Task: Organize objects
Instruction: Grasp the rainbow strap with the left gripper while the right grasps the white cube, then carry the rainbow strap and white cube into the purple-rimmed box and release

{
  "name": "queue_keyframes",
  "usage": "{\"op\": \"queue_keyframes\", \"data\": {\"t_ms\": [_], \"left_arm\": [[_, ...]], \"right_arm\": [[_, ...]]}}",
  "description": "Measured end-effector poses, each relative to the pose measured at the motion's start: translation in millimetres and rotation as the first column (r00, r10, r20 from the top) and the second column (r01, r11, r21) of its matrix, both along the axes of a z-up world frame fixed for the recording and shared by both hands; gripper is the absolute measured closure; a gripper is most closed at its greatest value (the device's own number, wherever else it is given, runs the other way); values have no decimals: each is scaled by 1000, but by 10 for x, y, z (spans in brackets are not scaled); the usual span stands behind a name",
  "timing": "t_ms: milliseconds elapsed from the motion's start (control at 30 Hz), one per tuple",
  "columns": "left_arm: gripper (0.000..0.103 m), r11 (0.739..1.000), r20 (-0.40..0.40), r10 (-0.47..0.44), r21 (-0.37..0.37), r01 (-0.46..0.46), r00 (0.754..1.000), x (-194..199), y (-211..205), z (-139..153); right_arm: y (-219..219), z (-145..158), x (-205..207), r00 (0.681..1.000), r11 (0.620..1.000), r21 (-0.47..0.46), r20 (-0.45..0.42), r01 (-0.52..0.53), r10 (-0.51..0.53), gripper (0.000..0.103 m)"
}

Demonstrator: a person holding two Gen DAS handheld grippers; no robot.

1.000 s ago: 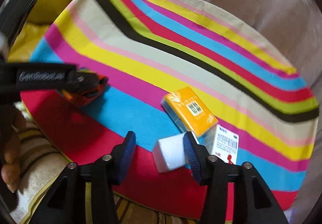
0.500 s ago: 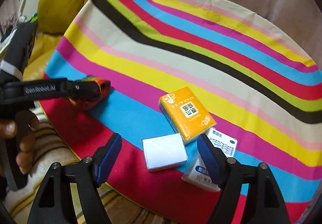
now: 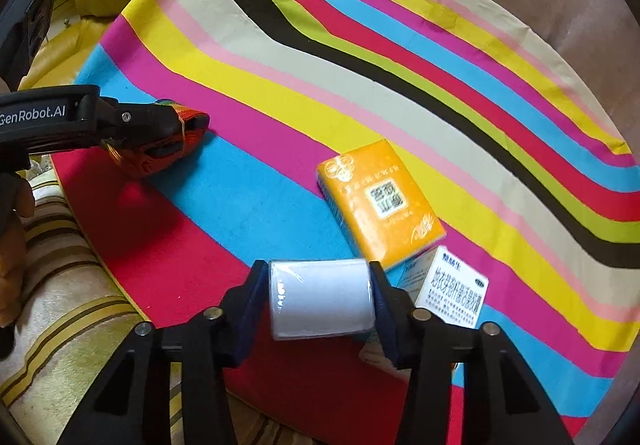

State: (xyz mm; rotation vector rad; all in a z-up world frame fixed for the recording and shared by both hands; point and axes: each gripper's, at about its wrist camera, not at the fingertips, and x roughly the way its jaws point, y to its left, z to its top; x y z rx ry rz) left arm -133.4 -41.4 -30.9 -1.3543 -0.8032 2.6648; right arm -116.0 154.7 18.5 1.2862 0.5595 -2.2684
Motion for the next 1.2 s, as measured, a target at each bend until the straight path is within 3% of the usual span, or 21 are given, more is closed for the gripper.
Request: {"op": "queue_keyframes", "data": {"t_ms": [67, 133, 333, 567, 633, 700, 833, 900, 967, 1000, 1200], "left_arm": [[41, 1000, -5, 0, -7, 0, 1000, 30, 8, 29], [51, 1000, -14, -2, -14, 1, 1000, 68, 21, 69], [52, 998, 25, -29, -49, 30, 999, 156, 114, 69], [37, 993, 71, -42, -104, 50, 997, 107, 208, 33], [24, 992, 55, -40, -114, 46, 998, 129, 235, 83], [18, 994, 49, -35, -107, 40, 998, 130, 259, 117], [16, 977, 128, -50, -197, 75, 991, 20, 437, 52], [16, 967, 173, -42, -240, 84, 984, -34, 481, -8], [35, 960, 203, -42, -263, 96, 978, -56, 505, -62], [39, 957, 205, -48, -270, 104, 978, -60, 526, -66], [40, 943, 165, -73, -310, 122, 984, 7, 619, 27]], "right_arm": [[25, 5, 42, 1000, 1000, -9, 3, 21, -21, 57], [50, 21, 79, 999, 999, -26, 12, 35, -35, 57], [138, 86, 214, 995, 993, -66, 45, 96, -93, 57], [349, 117, 399, 967, 961, -120, 98, 248, -237, 57], [421, 144, 468, 957, 949, -136, 88, 285, -275, 57], [522, 187, 548, 942, 931, -147, 63, 335, -329, 57], [694, 265, 647, 911, 897, -169, 29, 409, -410, 57], [776, 303, 699, 897, 881, -182, 16, 437, -442, 57], [791, 328, 694, 888, 872, -190, 8, 452, -459, 57], [817, 338, 707, 885, 867, -193, 6, 458, -466, 57], [960, 410, 815, 867, 846, -217, 3, 486, -498, 57]]}}
